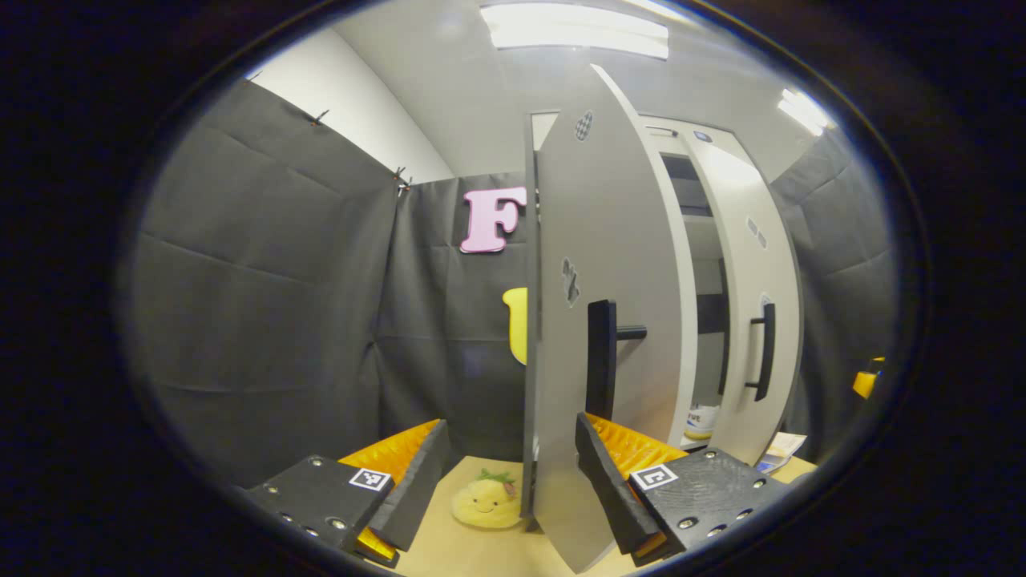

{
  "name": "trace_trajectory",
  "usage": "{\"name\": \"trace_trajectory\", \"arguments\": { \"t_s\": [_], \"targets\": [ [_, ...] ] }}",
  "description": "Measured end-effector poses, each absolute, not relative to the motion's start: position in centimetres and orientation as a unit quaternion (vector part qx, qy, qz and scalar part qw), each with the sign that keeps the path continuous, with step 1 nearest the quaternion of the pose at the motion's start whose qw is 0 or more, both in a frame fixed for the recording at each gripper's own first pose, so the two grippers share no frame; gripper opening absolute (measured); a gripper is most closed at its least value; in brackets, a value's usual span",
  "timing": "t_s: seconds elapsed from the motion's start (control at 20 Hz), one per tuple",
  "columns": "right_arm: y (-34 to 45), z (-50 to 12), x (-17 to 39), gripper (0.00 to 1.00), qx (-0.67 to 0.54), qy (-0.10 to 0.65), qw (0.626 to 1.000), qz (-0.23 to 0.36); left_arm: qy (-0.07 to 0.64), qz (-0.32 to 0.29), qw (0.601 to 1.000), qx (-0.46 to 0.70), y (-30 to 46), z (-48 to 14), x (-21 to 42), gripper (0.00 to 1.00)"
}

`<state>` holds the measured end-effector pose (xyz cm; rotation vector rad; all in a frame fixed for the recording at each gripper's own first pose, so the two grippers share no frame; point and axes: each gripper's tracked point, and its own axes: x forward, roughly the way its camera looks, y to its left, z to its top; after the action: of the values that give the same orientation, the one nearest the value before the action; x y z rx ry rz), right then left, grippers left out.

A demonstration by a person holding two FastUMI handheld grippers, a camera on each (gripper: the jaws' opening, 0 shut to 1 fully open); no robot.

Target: Grab one shoe with the right hand and put it into the shoe cabinet, grab the other shoe with the left hand and put it into the shoe cabinet; then close the right door with the right hand and the left door with the left hand.

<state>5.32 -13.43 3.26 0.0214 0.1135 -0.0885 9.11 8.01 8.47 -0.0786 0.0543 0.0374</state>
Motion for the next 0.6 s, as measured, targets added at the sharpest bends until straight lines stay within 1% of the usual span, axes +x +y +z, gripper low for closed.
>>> {"name": "trace_trajectory", "arguments": {
  "t_s": [0.15, 0.35, 0.45, 0.6],
  "targets": [
    [-13.8, 3.4, 5.0, 0.98, 0.01, 0.057, 0.997, -0.053, 0.028, -0.024, 0.998, -0.058, 4.1, 8.5, 11.0, 0.91],
    [-14.3, 2.9, 4.0, 0.98, 0.028, 0.058, 0.997, -0.054, 0.009, -0.086, 0.995, -0.046, -1.8, 9.5, 13.6, 0.91],
    [-13.8, 3.0, 4.1, 0.98, 0.028, 0.055, 0.997, -0.051, 0.0, -0.098, 0.994, -0.038, -2.7, 10.5, 14.2, 0.91],
    [-13.2, 3.5, 4.2, 0.98, 0.024, 0.049, 0.998, -0.042, -0.008, -0.102, 0.994, -0.03, -3.5, 10.5, 12.1, 0.91]
  ]
}}
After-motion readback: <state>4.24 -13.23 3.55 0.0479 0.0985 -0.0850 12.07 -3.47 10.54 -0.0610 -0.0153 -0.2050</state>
